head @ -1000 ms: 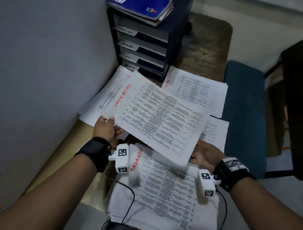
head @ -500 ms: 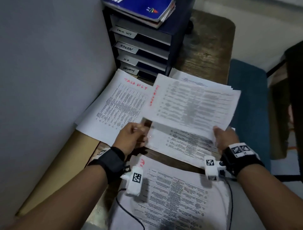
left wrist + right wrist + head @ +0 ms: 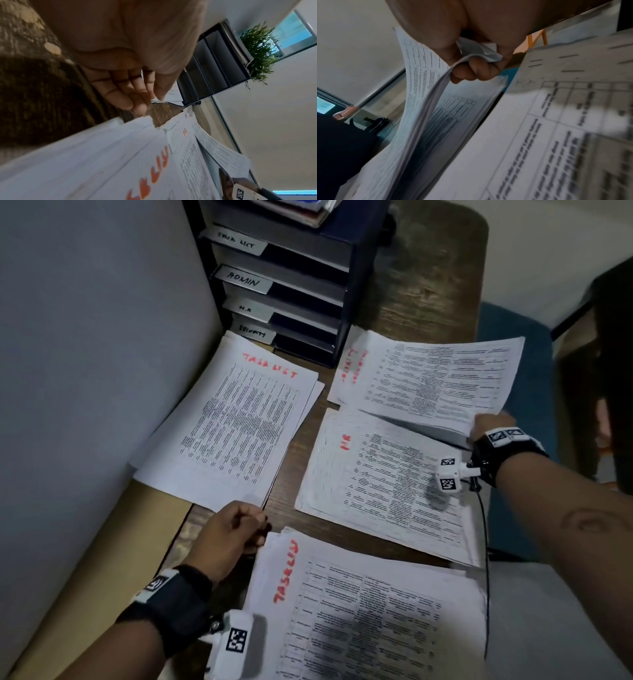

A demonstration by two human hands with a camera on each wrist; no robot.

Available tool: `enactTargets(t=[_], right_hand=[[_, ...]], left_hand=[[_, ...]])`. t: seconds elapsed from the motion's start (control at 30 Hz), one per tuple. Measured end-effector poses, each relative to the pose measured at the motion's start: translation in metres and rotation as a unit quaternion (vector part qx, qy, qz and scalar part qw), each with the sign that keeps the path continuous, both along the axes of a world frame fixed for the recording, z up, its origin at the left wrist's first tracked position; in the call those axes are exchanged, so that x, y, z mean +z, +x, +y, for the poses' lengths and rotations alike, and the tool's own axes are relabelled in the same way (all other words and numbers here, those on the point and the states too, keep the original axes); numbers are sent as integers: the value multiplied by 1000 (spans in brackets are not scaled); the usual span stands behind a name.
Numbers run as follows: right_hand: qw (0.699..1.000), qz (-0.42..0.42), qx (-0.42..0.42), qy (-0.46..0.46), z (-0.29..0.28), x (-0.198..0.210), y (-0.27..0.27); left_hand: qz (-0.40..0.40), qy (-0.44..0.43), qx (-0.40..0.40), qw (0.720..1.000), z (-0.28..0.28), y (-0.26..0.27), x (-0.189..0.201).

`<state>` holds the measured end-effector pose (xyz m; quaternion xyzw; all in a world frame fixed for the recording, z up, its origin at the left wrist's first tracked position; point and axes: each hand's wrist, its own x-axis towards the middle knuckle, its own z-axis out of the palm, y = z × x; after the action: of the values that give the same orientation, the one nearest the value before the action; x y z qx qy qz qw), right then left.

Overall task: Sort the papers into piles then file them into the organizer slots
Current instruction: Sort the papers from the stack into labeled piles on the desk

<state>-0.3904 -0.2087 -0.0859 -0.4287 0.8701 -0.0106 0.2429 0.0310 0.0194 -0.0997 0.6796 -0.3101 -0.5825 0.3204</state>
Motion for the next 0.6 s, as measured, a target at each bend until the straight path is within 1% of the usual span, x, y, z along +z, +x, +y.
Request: enactTargets(t=[0.03,0.07,0.13,0.2,0.23,0.27,0.3,0.33,0.4,0.43,0.47,0.5,0.53,0.57,0.6], right_hand=[[998,-38,-44,-30,-2,7,4],[999,-23,-34,-27,-7,6,2],[999,16,28,-23,-13,2,4],[996,23,73,-36,-20,-4,3],[997,9,64,-34,-20,-4,9],[996,15,78,-35,-20,-4,11],[997,4,59,-44,-19,-1,15],[997,20,65,-33,-17,-1,17],[996,28,70,-42,-16,-2,19],[997,38,48,-50,-14,0,22],[997,39,8,-69,-16,0,24],[993,17,-45,-111,-17,2,26],[989,4,-74,-127,-17,1,27],[983,-25,-97,-152,-15,4,30],[980,-38,-89,-171,-12,5,32]], left_hand=[[-28,-4,-15,999,2,3,0],[-63,-8,-38,997,4,5,0],[-120,-16,-88,989,9,9,1],[-153,-13,-122,981,17,12,5],[-169,-9,-138,976,22,14,6],[-183,-4,-149,972,26,15,8],[-192,2,-157,969,30,16,9],[-196,7,-161,967,34,17,9],[-208,17,-166,964,40,18,11],[-218,24,-170,961,43,17,13],[-228,32,-175,957,45,17,14],[-240,36,-182,953,47,16,16],[-250,39,-191,948,50,16,17],[-255,46,-205,944,53,16,17],[-248,54,-220,942,56,14,18]])
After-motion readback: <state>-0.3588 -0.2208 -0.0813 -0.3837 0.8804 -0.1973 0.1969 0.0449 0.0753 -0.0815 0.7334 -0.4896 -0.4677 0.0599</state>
